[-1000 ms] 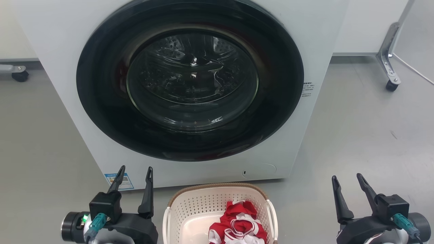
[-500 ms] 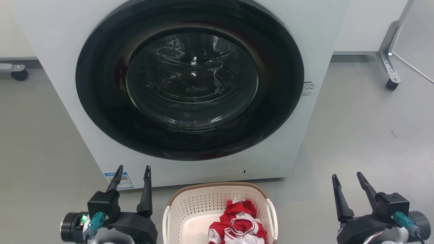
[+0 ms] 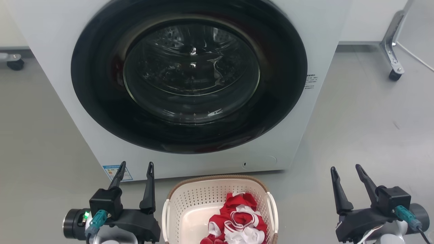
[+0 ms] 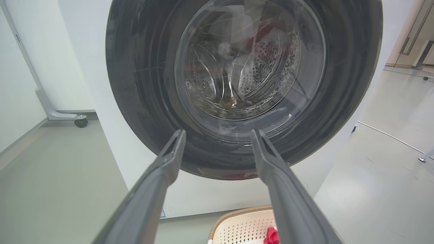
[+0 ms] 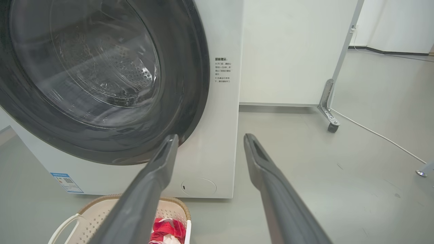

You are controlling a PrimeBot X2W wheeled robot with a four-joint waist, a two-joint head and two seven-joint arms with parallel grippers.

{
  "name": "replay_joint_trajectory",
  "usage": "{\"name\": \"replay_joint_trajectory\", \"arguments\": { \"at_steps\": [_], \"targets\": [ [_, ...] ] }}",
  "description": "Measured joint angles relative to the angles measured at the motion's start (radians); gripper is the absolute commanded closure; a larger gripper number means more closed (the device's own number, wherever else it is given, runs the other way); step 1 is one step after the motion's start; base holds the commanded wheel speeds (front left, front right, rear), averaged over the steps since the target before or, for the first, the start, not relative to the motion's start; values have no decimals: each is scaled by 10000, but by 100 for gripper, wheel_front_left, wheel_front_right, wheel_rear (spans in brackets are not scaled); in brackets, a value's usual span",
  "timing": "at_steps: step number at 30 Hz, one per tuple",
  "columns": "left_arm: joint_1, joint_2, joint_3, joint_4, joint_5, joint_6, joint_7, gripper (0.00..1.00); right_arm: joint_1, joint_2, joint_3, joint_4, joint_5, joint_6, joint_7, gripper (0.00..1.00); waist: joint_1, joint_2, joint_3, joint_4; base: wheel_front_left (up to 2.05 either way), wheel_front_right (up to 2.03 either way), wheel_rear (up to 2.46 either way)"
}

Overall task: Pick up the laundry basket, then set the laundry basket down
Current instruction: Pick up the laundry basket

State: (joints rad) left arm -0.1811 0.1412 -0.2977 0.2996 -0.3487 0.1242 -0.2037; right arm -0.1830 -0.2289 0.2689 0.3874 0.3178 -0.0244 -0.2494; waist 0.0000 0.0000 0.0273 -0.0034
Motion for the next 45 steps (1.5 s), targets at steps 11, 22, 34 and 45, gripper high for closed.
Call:
{"name": "replay_joint_trajectory", "arguments": {
  "at_steps": [11, 22, 34, 45],
  "targets": [
    [-711, -186, -25, -209, 0, 0, 173, 0, -839, 40, -29, -291, -4, 159, 0, 0, 1, 0, 1142, -8, 0, 0, 0],
    [-1815, -403, -102, 178, -23, -31, 439, 0, -1913, 44, -44, -190, -21, 343, -2, 0, 2, 1, 2681, 48, 0, 0, 0],
    [-3142, -525, -15, 1047, -188, -261, 585, 0, -3401, 180, 86, 454, -90, 600, 2, 0, 3, 2, 4315, 136, 0, 0, 0],
    [-5014, -593, 113, 2449, -290, -543, 851, 0, -5174, 318, 458, 1626, -324, 792, 132, 0, 3, 2, 6116, 121, 0, 0, 0]
  ]
}}
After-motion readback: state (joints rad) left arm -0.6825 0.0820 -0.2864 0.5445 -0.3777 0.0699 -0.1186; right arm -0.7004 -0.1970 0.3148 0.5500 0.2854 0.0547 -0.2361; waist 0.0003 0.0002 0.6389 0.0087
